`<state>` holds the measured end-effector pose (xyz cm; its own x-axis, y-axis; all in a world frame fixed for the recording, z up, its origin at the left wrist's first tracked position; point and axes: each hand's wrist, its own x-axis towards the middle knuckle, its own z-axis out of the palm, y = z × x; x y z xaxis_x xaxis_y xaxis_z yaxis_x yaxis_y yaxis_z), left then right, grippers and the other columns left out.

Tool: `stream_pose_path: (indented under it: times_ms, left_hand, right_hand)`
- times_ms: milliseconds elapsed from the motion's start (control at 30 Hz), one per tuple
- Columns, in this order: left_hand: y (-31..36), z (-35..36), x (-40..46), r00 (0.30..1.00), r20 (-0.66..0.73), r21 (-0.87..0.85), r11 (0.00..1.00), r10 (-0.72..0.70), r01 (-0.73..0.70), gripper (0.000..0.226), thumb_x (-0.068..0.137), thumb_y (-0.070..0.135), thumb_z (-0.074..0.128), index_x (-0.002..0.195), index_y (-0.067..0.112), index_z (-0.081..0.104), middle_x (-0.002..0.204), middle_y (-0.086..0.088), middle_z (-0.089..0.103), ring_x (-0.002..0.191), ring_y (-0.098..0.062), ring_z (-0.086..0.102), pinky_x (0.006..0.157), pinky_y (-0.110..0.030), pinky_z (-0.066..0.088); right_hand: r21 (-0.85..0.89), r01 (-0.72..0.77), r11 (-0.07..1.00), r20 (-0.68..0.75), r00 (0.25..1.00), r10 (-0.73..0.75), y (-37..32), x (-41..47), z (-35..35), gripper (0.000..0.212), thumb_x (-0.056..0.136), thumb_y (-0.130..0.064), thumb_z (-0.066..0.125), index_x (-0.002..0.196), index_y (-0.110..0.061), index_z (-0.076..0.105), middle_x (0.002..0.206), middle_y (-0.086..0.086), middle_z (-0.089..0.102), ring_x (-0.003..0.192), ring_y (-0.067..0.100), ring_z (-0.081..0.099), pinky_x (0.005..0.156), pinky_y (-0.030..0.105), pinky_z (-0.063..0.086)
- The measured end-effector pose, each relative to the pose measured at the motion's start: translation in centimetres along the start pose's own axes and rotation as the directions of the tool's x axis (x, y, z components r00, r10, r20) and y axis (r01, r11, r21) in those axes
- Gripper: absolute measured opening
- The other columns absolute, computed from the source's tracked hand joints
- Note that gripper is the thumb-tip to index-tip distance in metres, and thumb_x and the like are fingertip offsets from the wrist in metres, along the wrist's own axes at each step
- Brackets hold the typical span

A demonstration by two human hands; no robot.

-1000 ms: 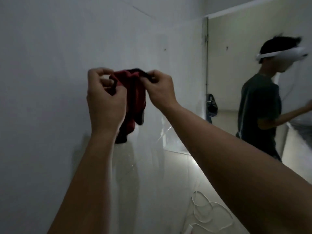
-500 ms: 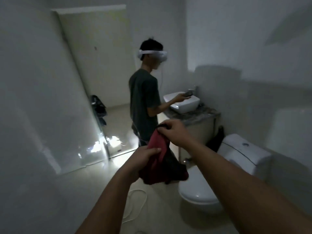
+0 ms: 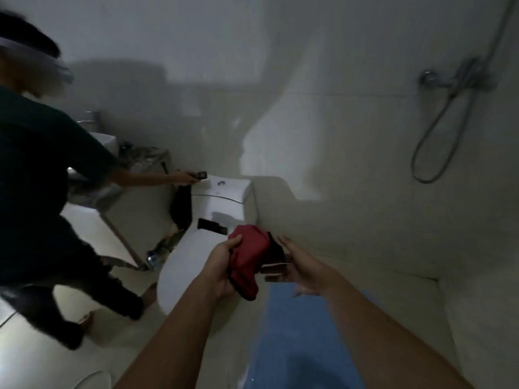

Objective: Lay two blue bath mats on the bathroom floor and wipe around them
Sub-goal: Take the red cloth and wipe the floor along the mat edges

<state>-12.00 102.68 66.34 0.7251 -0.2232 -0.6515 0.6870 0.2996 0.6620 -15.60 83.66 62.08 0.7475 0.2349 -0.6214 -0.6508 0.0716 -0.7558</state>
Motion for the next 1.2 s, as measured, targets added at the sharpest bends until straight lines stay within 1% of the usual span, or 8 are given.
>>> stream_pose_path:
  times_ms: [100, 233, 400, 533, 633, 933, 1133, 1200]
  left_hand:
    - [-0.4, -0.7, 1.1, 0.989, 0.106, 0.064, 0.994, -0.099, 0.093, 0.047, 0.105, 0.032, 0.052, 0.125, -0.01, 0.059, 0.102, -0.027, 0.075, 0.088, -0.035, 0.072, 0.081, -0.043, 0.054]
    - [-0.3, -3.0, 3.2, 0.981, 0.114, 0.107, 0.984, -0.155, 0.143, 0.046, 0.104, 0.031, 0.054, 0.131, -0.005, 0.059, 0.116, -0.029, 0.072, 0.105, -0.039, 0.069, 0.088, -0.044, 0.056]
    - [0.6, -6.5, 4.5, 0.99, 0.053, 0.268, 0.957, -0.129, 0.111, 0.031, 0.104, 0.023, 0.052, 0.116, 0.002, 0.07, 0.099, -0.019, 0.076, 0.084, -0.034, 0.07, 0.071, -0.039, 0.059]
    - [0.7, -9.6, 4.9, 0.999, 0.003, 0.626, 0.779, -0.041, 0.03, 0.026, 0.105, 0.013, 0.052, 0.083, 0.005, 0.063, 0.091, -0.018, 0.07, 0.075, -0.029, 0.064, 0.06, -0.029, 0.057]
    - [0.4, -12.2, 6.4, 0.998, 0.056, 0.79, 0.608, 0.042, -0.07, 0.027, 0.103, 0.024, 0.056, 0.105, 0.0, 0.068, 0.107, -0.02, 0.07, 0.088, -0.028, 0.067, 0.086, -0.036, 0.058]
    - [-0.4, -15.4, 6.4, 0.971, 0.24, 0.797, 0.571, 0.0, -0.198, 0.006, 0.098, 0.028, 0.068, 0.096, 0.022, 0.069, 0.105, -0.01, 0.074, 0.096, -0.026, 0.072, 0.09, -0.04, 0.059]
    - [-0.7, -17.0, 6.8, 0.972, 0.228, 0.717, 0.664, 0.06, -0.21, 0.014, 0.103, 0.032, 0.059, 0.101, 0.025, 0.071, 0.103, -0.004, 0.074, 0.099, -0.022, 0.07, 0.094, -0.036, 0.055]
    - [-0.6, -17.6, 7.7, 0.981, 0.169, 0.713, 0.675, 0.094, -0.188, 0.021, 0.105, 0.028, 0.054, 0.108, 0.016, 0.072, 0.105, -0.009, 0.074, 0.099, -0.026, 0.069, 0.089, -0.036, 0.055]
  right_hand:
    - [0.226, 0.061, 0.972, -0.128, 0.991, -0.032, 2.3, 1.4, 0.5, 0.058, 0.085, -0.073, 0.061, 0.122, -0.03, 0.072, 0.12, -0.005, 0.075, 0.117, 0.021, 0.068, 0.106, 0.07, 0.022]
    - [0.433, 0.243, 0.868, -0.445, 0.895, -0.029, 4.3, 2.9, 2.1, 0.041, 0.09, -0.056, 0.064, 0.106, -0.019, 0.074, 0.118, 0.004, 0.075, 0.111, 0.024, 0.066, 0.106, 0.057, 0.037]
    - [0.577, 0.35, 0.738, -0.48, 0.876, -0.04, 6.2, 3.0, 4.2, 0.027, 0.083, -0.047, 0.075, 0.085, -0.022, 0.066, 0.088, 0.002, 0.073, 0.097, 0.023, 0.063, 0.092, 0.045, 0.047]
    - [0.294, -0.005, 0.956, -0.538, 0.825, 0.17, 7.7, 3.2, 6.3, 0.038, 0.073, -0.032, 0.089, 0.103, -0.012, 0.076, 0.107, 0.01, 0.075, 0.096, 0.023, 0.068, 0.077, 0.039, 0.057]
    - [0.039, -0.341, 0.939, -0.508, 0.803, 0.313, 8.6, 2.6, 7.4, 0.04, 0.07, -0.036, 0.09, 0.101, -0.014, 0.079, 0.091, 0.003, 0.079, 0.086, 0.018, 0.075, 0.081, 0.042, 0.056]
    - [0.006, -0.547, 0.837, -0.355, 0.782, 0.513, 9.6, 1.2, 9.7, 0.023, 0.096, -0.026, 0.067, 0.114, -0.012, 0.072, 0.113, -0.006, 0.074, 0.093, 0.017, 0.077, 0.106, 0.063, 0.042]
    - [0.257, -0.258, 0.931, -0.406, 0.846, 0.346, 11.8, 2.1, 9.5, 0.035, 0.088, -0.03, 0.073, 0.119, -0.016, 0.069, 0.109, 0.003, 0.078, 0.097, 0.023, 0.077, 0.111, 0.075, 0.016]
    - [0.28, -0.147, 0.949, -0.495, 0.825, 0.274, 11.9, 2.3, 9.9, 0.038, 0.084, -0.037, 0.079, 0.115, -0.016, 0.072, 0.109, 0.003, 0.078, 0.097, 0.023, 0.077, 0.111, 0.07, 0.026]
